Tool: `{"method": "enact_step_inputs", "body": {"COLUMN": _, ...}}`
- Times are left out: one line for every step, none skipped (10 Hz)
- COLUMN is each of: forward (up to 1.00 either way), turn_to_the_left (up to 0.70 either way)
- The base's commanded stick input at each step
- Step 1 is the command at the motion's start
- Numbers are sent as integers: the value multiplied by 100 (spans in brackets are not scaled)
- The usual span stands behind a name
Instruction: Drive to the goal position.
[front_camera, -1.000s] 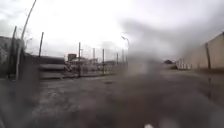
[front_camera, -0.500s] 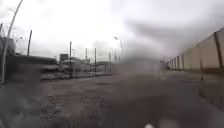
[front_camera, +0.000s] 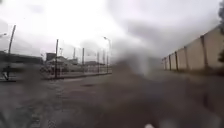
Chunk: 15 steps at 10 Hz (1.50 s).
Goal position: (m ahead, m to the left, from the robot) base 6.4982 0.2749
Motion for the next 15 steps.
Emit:
{"method": "enact_step_inputs", "body": {"forward": 50, "turn_to_the_left": 2}}
{"method": "enact_step_inputs", "body": {"forward": 50, "turn_to_the_left": 2}}
{"method": "enact_step_inputs", "body": {"forward": 50, "turn_to_the_left": 2}}
{"method": "enact_step_inputs", "body": {"forward": 50, "turn_to_the_left": 2}}
{"method": "enact_step_inputs", "body": {"forward": 50, "turn_to_the_left": 2}}
{"method": "enact_step_inputs", "body": {"forward": 50, "turn_to_the_left": 2}}
{"method": "enact_step_inputs", "body": {"forward": 50, "turn_to_the_left": 2}}
{"method": "enact_step_inputs", "body": {"forward": 50, "turn_to_the_left": 2}}
{"method": "enact_step_inputs", "body": {"forward": 50, "turn_to_the_left": 2}}
{"method": "enact_step_inputs", "body": {"forward": 50, "turn_to_the_left": 2}}
{"method": "enact_step_inputs", "body": {"forward": 50, "turn_to_the_left": 2}}
{"method": "enact_step_inputs", "body": {"forward": 50, "turn_to_the_left": 2}}
{"method": "enact_step_inputs", "body": {"forward": 50, "turn_to_the_left": 2}}
{"method": "enact_step_inputs", "body": {"forward": 50, "turn_to_the_left": 2}}
{"method": "enact_step_inputs", "body": {"forward": 50, "turn_to_the_left": 2}}
